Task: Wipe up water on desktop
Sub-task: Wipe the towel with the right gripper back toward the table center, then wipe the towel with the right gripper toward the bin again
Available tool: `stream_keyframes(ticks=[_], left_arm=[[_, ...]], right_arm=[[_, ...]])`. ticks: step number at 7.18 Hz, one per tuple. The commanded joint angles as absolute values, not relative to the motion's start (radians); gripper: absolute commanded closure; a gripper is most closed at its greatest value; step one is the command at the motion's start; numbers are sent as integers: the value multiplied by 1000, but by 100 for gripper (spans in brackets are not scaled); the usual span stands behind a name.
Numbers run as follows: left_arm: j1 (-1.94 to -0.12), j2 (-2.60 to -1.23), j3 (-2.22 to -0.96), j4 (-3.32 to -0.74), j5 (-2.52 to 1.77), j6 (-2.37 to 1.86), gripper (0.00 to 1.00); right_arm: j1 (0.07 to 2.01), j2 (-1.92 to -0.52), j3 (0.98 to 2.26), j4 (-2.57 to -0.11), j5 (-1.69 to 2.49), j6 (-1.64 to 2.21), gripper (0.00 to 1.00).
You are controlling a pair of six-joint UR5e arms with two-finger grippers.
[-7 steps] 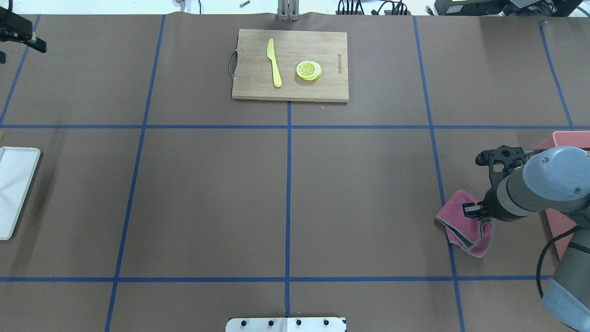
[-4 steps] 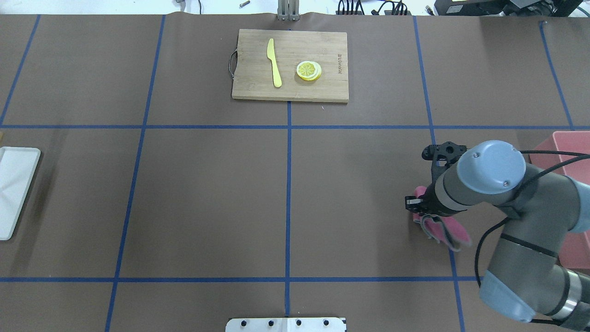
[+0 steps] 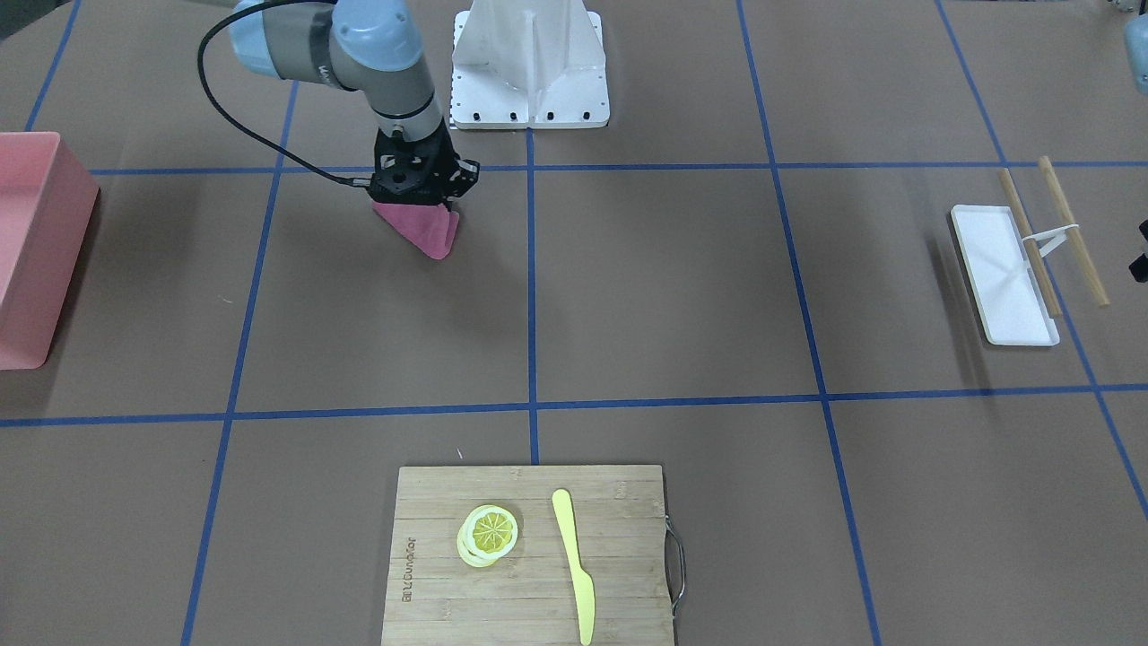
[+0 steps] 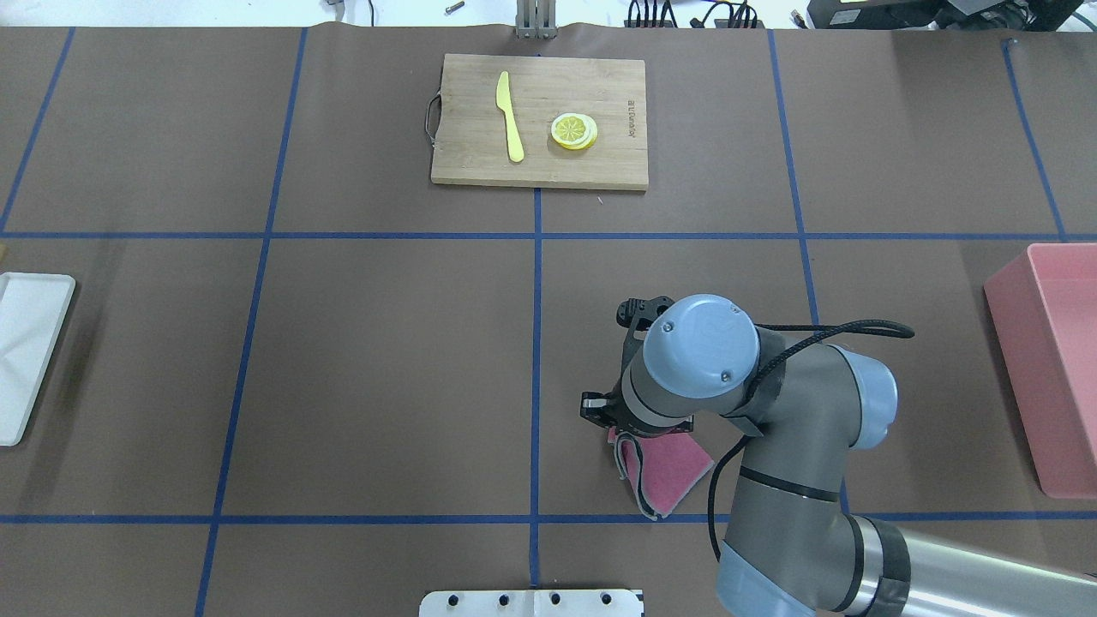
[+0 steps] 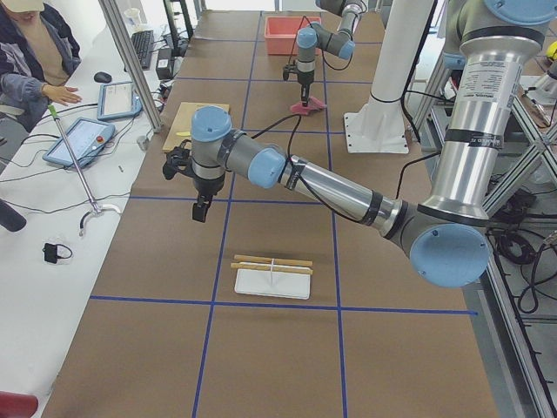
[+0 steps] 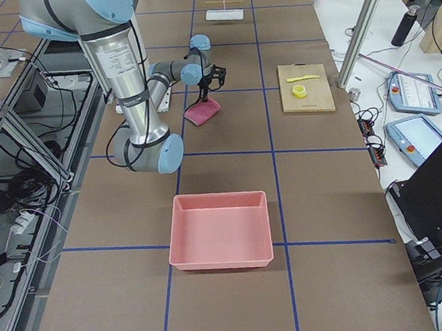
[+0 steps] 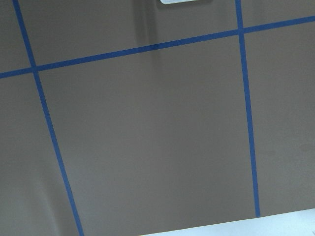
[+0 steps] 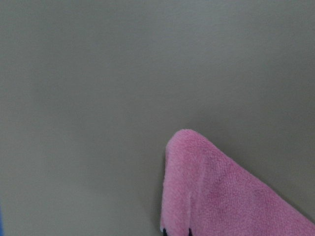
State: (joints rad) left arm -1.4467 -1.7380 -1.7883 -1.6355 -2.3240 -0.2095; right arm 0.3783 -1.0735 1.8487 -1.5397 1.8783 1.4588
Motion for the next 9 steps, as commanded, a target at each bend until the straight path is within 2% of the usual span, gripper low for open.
stream_keyframes(ticks=[1, 2, 7, 8, 9], left_arm=[[-1460, -1735, -1769, -1635, -2324, -169, 3], [-1460, -1724, -1773, -1635, -2324, -169, 3], [-1462, -1726, -1779, -1635, -2326, -169, 3], [-1462, -1726, -1778, -1635, -2326, -169, 3], [-1462, -1724, -1778, -1635, -2327, -169, 3]], right_arm=[[425, -1159, 1885, -1526, 1900, 1427, 100], [472, -1255, 1957, -1535, 1943, 1308, 100], [655, -1722, 2107, -1528, 1991, 883, 100], [652, -1704, 2103, -1529, 1988, 879, 100], [644, -1619, 2082, -1543, 1988, 932, 100]])
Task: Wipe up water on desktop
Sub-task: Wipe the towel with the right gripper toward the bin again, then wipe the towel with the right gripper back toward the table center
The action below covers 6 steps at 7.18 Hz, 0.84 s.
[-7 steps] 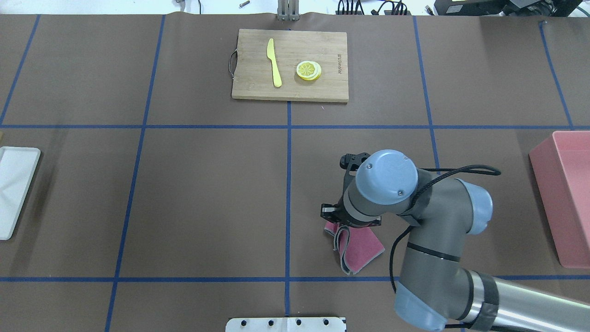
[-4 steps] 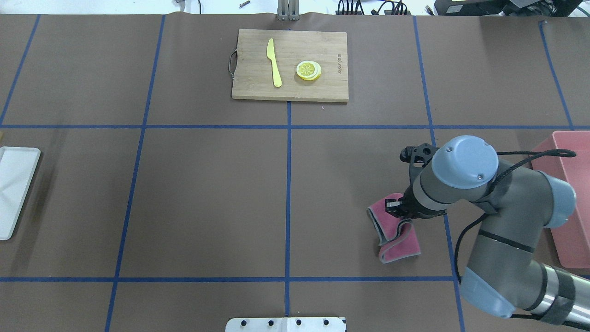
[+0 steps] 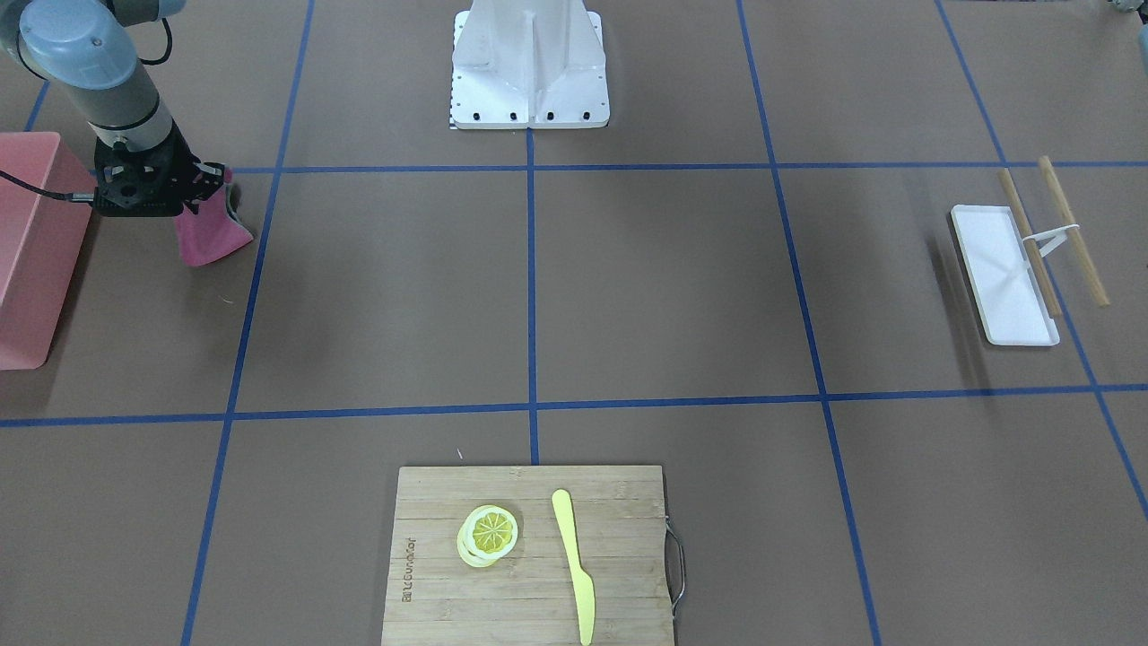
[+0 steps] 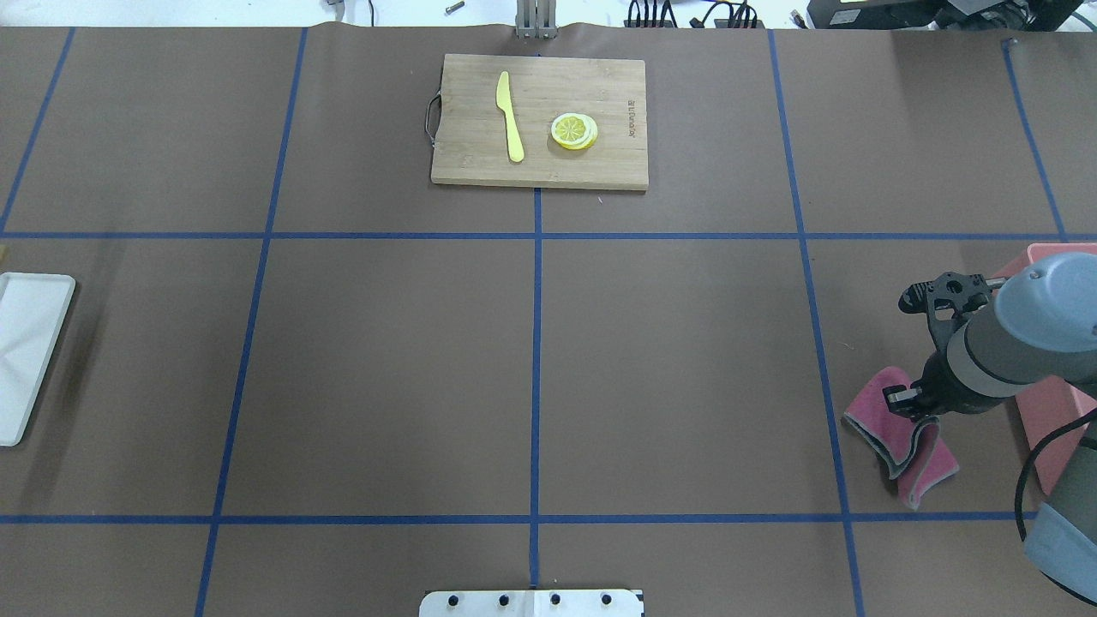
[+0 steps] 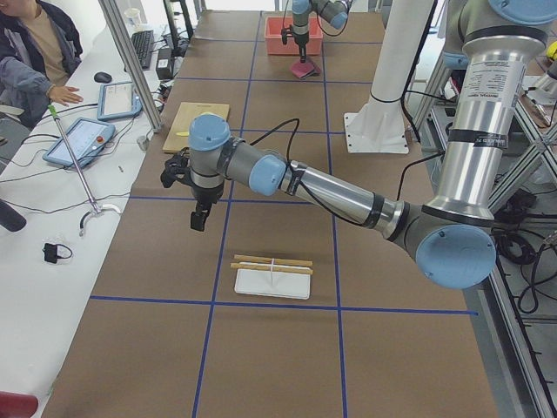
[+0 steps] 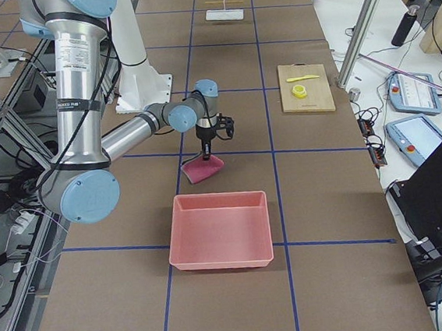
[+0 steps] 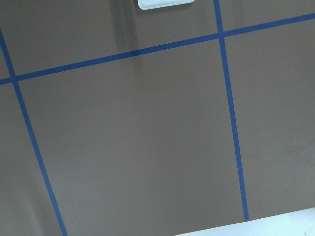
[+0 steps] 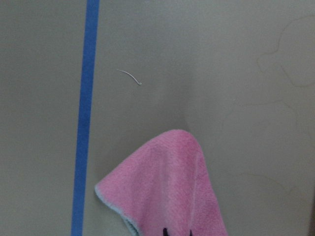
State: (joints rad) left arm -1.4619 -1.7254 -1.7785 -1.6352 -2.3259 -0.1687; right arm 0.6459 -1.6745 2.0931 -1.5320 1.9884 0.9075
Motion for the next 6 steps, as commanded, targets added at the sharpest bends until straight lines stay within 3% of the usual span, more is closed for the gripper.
stream_keyframes(ticks=[1, 5, 6], left_arm=[[-1462, -1724, -1778, -1634, -2327, -169, 3], [-1462, -1726, -1772, -1634, -2327, -169, 3], [-1462, -1726, -1770, -1634, -2327, -169, 3]], right_arm=[[579, -1509, 2027, -1543, 1987, 1050, 100], [448, -1035, 1815, -1659, 1977, 1337, 100], [443, -1011, 1795, -1658, 1977, 1360, 100]])
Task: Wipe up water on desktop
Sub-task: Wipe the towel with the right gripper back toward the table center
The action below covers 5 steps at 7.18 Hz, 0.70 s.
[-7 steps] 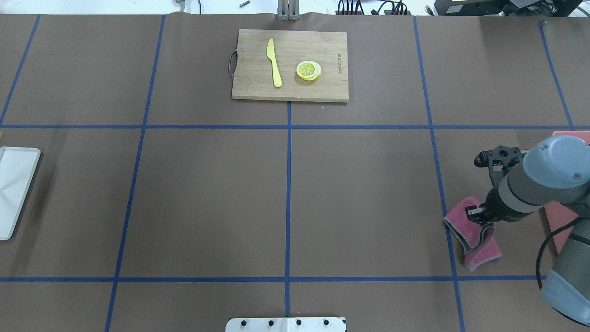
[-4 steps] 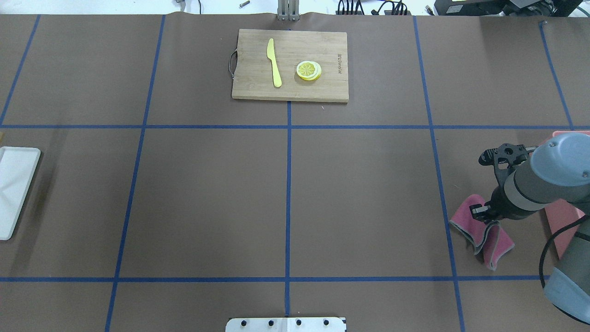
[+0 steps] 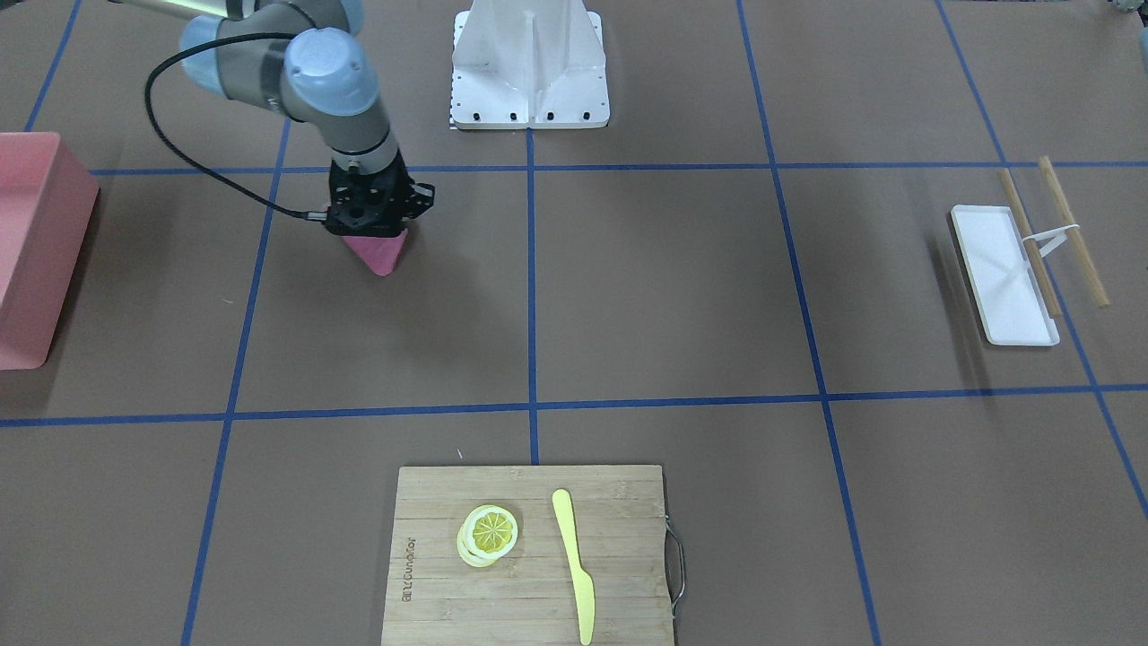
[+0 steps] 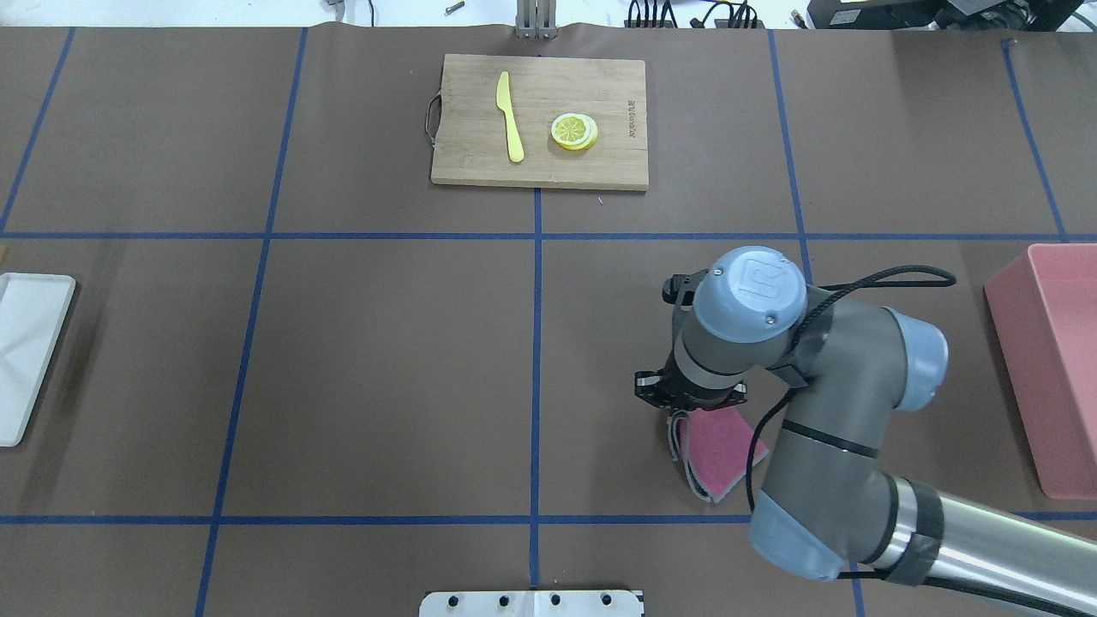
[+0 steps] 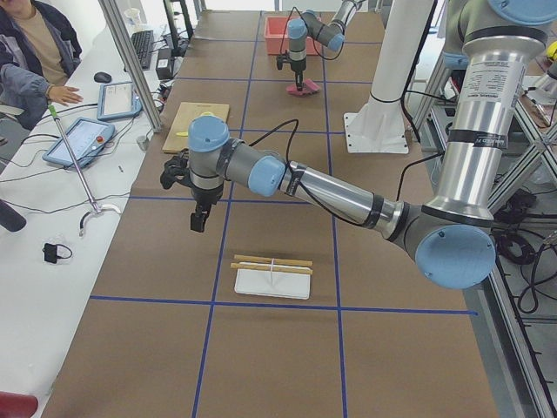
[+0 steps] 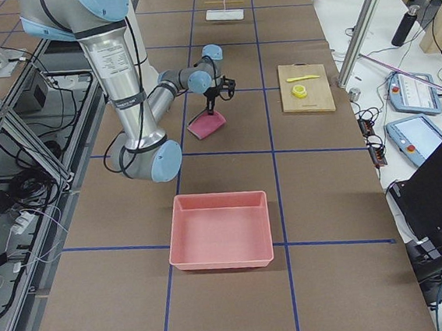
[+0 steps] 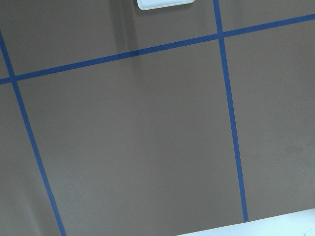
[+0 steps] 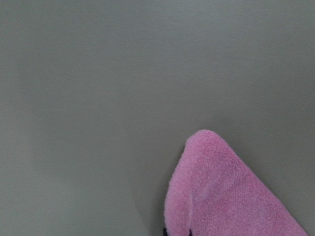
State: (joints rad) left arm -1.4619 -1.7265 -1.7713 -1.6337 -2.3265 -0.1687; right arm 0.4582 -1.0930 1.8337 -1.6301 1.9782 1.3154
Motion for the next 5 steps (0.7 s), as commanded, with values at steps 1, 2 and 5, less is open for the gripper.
stream_keyframes(ticks=[1, 2, 5], left_arm=[[-1462, -1726, -1772, -1634, -2327, -169, 3], [-1462, -1724, -1770, -1632, -2329, -169, 3], [-1462, -1723, -1772, -1632, -2332, -173, 3]], right_arm=[[483, -1041, 1822, -1663, 1994, 1341, 100], [518, -1166, 1915, -1664, 2018, 1253, 100], [642, -1522, 2110, -1667, 2025, 969, 100]])
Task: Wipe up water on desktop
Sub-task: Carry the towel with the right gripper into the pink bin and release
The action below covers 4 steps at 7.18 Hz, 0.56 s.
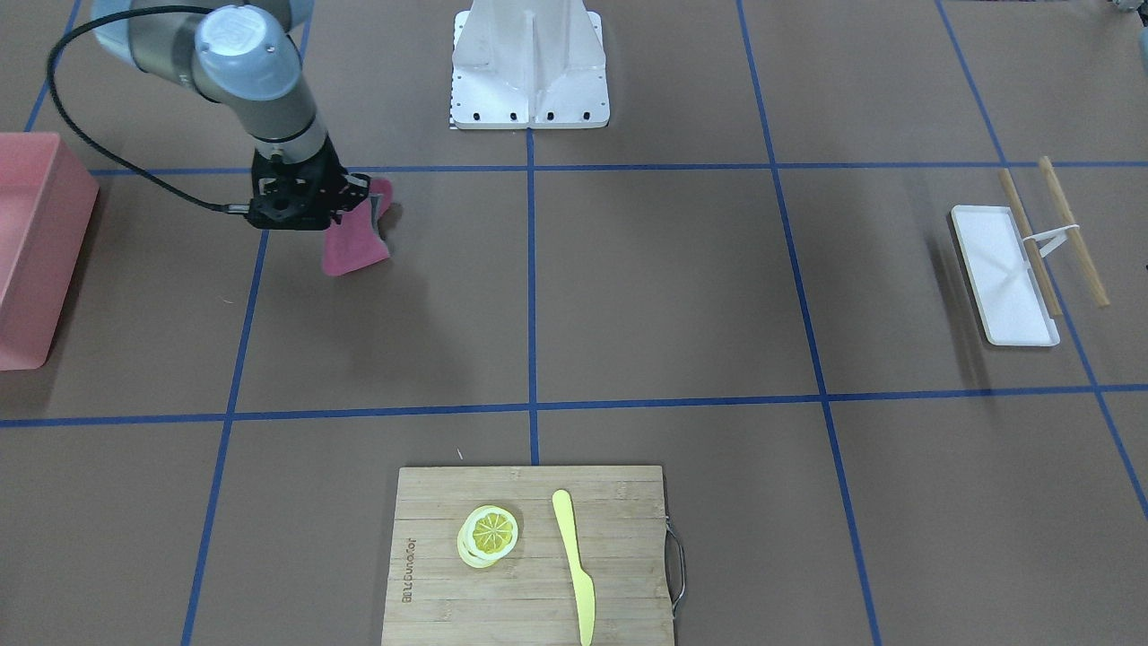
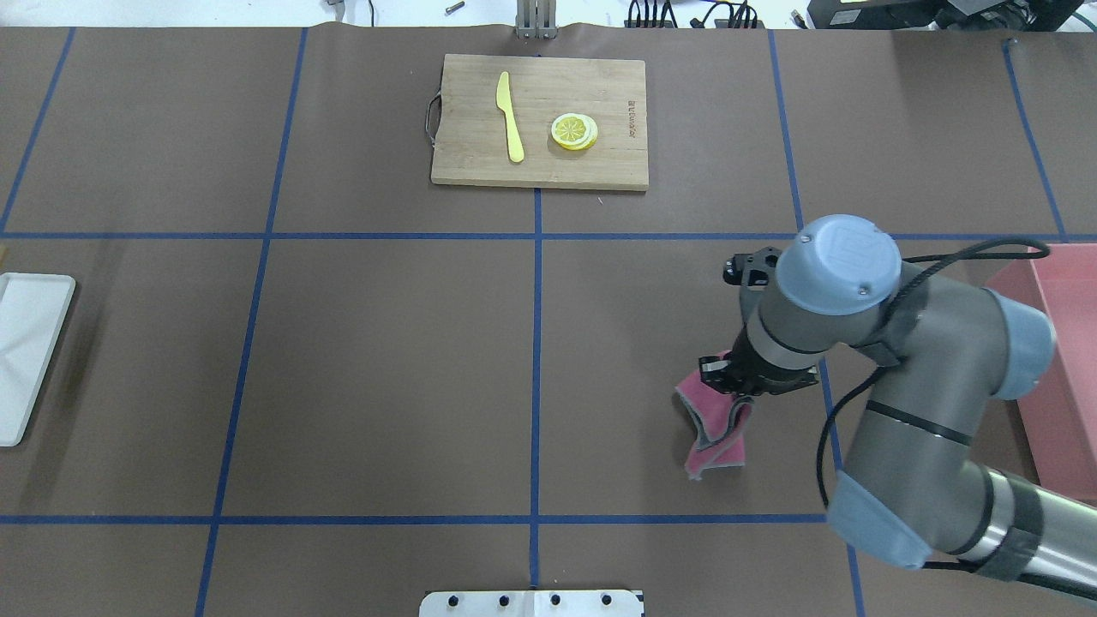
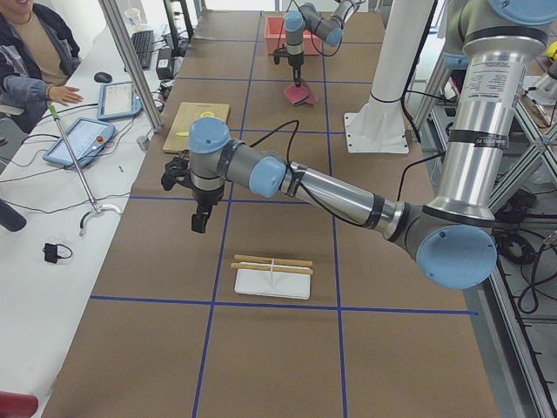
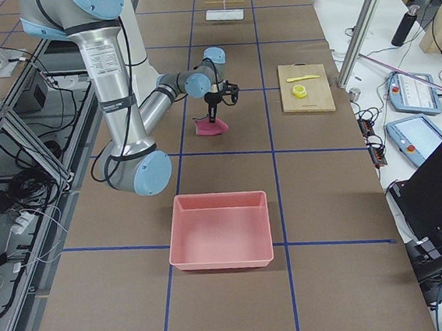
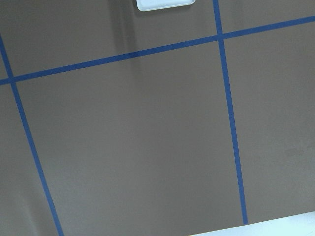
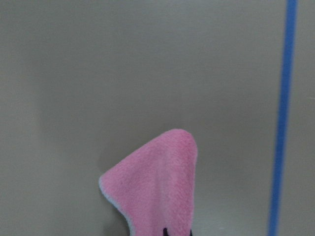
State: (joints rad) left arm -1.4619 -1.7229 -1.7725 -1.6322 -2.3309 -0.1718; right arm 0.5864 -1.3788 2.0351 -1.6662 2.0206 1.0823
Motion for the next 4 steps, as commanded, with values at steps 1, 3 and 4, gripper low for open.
stream_keyframes(ticks=[1, 3, 4], left_arm=[[-1462, -1723, -1772, -1632, -2332, -176, 3], [-1462, -1723, -1775, -1632, -2333, -181, 3], [-1460, -1723, -1769, -1632, -2332, -181, 3]], right_arm=[[716, -1614, 2159, -1667, 2045, 868, 100], [889, -1728, 2238, -1674, 2116, 749, 100], [985, -1776, 2256, -1701, 2146, 629, 100]])
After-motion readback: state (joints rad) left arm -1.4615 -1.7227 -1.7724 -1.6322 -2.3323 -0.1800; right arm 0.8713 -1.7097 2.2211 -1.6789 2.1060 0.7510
